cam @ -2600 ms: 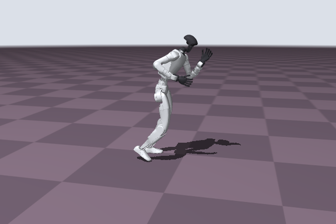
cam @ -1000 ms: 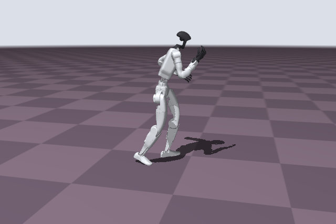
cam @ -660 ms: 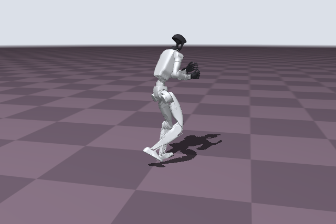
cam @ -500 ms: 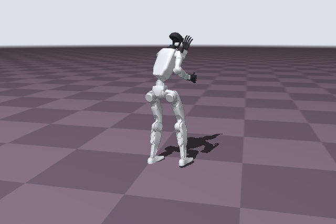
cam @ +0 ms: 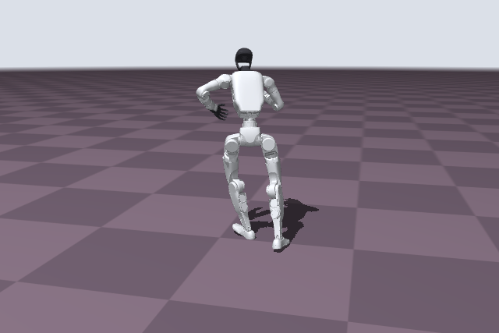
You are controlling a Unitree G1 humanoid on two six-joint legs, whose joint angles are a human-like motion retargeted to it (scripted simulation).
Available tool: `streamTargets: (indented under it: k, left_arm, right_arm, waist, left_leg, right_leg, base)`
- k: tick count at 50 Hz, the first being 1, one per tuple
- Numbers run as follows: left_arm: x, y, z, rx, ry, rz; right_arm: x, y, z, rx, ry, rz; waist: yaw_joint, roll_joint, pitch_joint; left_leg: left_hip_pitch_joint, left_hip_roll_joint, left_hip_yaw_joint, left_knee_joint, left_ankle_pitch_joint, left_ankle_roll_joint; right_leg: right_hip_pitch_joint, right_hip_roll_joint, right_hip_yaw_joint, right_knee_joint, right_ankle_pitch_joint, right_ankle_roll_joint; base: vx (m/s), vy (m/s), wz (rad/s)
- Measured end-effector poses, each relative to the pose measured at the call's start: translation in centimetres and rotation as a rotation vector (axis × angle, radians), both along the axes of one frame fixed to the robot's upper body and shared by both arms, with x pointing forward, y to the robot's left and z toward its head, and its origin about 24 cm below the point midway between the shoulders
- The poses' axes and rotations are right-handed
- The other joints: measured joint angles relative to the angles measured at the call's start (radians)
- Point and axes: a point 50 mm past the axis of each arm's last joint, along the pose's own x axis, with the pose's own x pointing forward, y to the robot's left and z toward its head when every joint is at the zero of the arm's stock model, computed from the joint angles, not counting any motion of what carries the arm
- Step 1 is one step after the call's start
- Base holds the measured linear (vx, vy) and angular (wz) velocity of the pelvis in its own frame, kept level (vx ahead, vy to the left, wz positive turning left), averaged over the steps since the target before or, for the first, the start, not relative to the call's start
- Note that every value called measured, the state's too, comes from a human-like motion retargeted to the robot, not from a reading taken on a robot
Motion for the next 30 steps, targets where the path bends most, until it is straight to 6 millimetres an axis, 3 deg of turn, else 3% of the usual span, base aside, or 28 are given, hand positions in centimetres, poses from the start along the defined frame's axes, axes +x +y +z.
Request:
streamTargets:
  k: [4,7,10,13,15,16,18,20,22,25,30]
  left_arm:
    - [-1.0,1.8,-1.5,0.001,0.115,0.048]
    - [-0.9,2.3,-3.4,-0.054,0.114,0.185]
    - [1.3,0.7,-5.7,-0.19,0.107,0.316]
    - [5.5,-2.9,-4.5,-0.319,-0.001,0.393]
    - [8.0,-6.0,-1.0,-0.392,-0.144,0.355]
    - [8.6,-7.7,1.4,-0.424,-0.227,0.282]
    - [9.0,-10.4,6.7,-0.457,-0.426,0.126]
    - [8.1,-12.0,12.6,-0.509,-0.668,0.0]
    - [6.3,-12.1,17.6,-0.59,-0.899,-0.028]
    - [3.0,-12.1,22.9,-0.757,-1.157,-0.041]
    - [0.0,-12.2,27.8,-0.939,-1.369,-0.05]
  right_arm:
    - [-2.8,1.0,1.2,0.047,-0.083,0.217]
    - [-2.9,1.9,0.7,0.093,-0.032,0.365]
    - [-0.8,2.7,-1.3,0.12,0.132,0.404]
    - [3.4,1.9,-6.2,0.151,0.444,0.189]
    - [5.5,0.1,-10.2,0.134,0.625,-0.067]
    - [5.6,-1.1,-12.3,0.12,0.696,-0.166]
    - [4.8,-3.3,-15.8,0.107,0.827,-0.28]
    - [3.0,-5.7,-18.0,0.086,0.908,-0.33]
    - [1.3,-8.0,-19.3,0.017,0.958,-0.41]
    - [-1.2,-10.8,-20.2,-0.138,1.007,-0.521]
    - [-3.8,-13.6,-21.8,-0.253,1.146,-0.577]
  waist:
    - [0.064,-0.021,-0.015]
    - [0.072,-0.041,-0.003]
    - [0.032,-0.049,0.023]
    - [-0.028,-0.041,0.016]
    - [-0.071,-0.013,0.034]
    - [-0.096,0.007,0.033]
    - [-0.143,0.046,0.046]
    - [-0.196,0.078,0.042]
    - [-0.255,0.105,0.037]
    - [-0.357,0.137,0.029]
    - [-0.445,0.166,0.02]
  left_leg:
    - [0.055,-0.006,0.215,-0.121,0.041,-0.035]
    - [0.106,-0.028,0.156,-0.16,-0.004,-0.044]
    - [0.111,-0.022,0.022,-0.051,-0.07,-0.017]
    - [0.084,-0.052,-0.144,0.031,-0.117,-0.004]
    - [0.115,-0.093,-0.269,0.004,-0.112,-0.01]
    - [0.124,-0.101,-0.327,0.015,-0.113,-0.018]
    - [0.151,-0.112,-0.435,0.026,-0.11,-0.031]
    - [0.147,-0.12,-0.537,0.067,-0.105,-0.049]
    - [0.167,-0.117,-0.634,0.062,-0.08,-0.079]
    - [0.178,-0.11,-0.762,0.067,-0.032,-0.135]
    - [0.245,-0.106,-0.902,-0.019,0.081,-0.212]
  right_leg:
    - [0.067,0.025,-0.085,0.001,0.021,0.012]
    - [0.066,0.012,-0.098,0.156,0.048,0.0]
    - [0.002,-0.03,-0.031,0.459,0.086,-0.024]
    - [-0.154,0.02,0.127,0.814,0.094,0.017]
    - [-0.207,0.074,0.186,0.971,0.045,0.02]
    - [-0.224,0.082,0.184,1.027,0.019,0.012]
    - [-0.255,0.086,0.171,1.111,-0.038,-0.028]
    - [-0.331,0.053,0.155,1.19,-0.064,-0.068]
    - [-0.381,0.042,0.143,1.175,-0.11,-0.111]
    - [-0.458,0.048,0.135,1.058,-0.147,-0.119]
    - [-0.501,0.054,0.077,0.546,-0.094,-0.05]
  base:
    - [0.41,0.15,1.17]
    - [0.44,0.25,1.3]
    - [0.45,0.25,2.13]
    - [0.43,0.17,3.07]
    - [0.43,0.16,3.43]
    - [0.48,0.14,3.47]
    - [0.51,0.09,3.34]
    - [0.54,0.04,3.07]
    - [0.57,-0.02,2.76]
    - [0.59,-0.08,2.51]
    - [0.62,-0.16,1.85]
